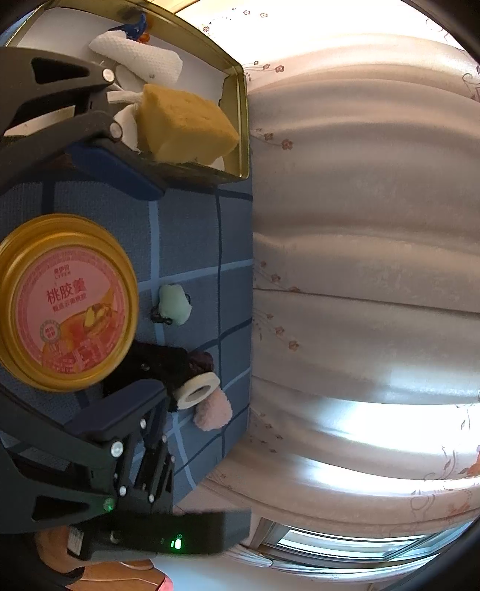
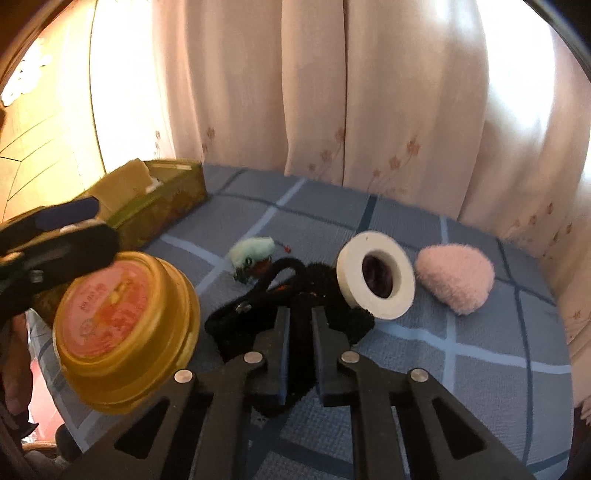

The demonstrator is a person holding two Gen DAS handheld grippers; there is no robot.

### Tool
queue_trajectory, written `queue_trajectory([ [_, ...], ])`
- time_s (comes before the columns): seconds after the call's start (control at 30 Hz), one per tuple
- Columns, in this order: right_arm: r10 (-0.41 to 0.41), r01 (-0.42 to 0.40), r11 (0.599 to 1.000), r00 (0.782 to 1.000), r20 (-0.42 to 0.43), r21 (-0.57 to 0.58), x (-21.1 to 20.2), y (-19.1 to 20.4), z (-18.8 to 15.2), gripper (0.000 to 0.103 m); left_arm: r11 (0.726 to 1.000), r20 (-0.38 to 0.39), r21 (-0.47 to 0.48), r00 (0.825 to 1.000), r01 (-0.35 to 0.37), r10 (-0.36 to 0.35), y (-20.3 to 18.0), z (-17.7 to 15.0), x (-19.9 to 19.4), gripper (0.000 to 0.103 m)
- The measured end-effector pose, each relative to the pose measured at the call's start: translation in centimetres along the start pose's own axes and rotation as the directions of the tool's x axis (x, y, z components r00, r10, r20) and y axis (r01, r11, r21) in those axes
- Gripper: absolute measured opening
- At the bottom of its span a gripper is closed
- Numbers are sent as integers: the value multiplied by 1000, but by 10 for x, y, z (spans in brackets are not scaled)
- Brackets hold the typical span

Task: Organize soft objects

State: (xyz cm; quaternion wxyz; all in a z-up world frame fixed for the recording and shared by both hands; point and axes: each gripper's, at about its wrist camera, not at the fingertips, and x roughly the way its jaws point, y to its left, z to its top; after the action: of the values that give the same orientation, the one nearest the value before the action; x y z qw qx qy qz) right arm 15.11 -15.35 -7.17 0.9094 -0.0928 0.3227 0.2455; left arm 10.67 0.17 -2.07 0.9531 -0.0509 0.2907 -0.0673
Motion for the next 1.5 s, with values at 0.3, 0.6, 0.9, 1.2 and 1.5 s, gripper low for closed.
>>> queue_trajectory([
  [0.3, -26, 21, 999, 992, 123, 42, -34, -20, 0, 11, 1000, 5, -1, 1000, 4, -4, -4, 0, 1, 99],
  [0.6, -22, 4, 994, 987, 160, 109, -49, -45, -12, 11, 999, -10, 35, 1000, -3, 3, -19, 2, 6, 99],
  [0.9, -66, -1, 964, 968, 242, 267, -59, -87, -12, 12, 993, -125, 91, 990, 77, -65, -47, 33, 27, 94],
  [1.2, -73, -23, 944, 958, 278, 329, -52, -100, -11, 12, 977, -335, 190, 942, 98, -29, -82, 44, 85, 54],
  [1.5, -89, -17, 946, 947, 309, 323, -56, -100, -13, 12, 979, -442, 195, 896, 51, 41, -83, 46, 125, 39],
])
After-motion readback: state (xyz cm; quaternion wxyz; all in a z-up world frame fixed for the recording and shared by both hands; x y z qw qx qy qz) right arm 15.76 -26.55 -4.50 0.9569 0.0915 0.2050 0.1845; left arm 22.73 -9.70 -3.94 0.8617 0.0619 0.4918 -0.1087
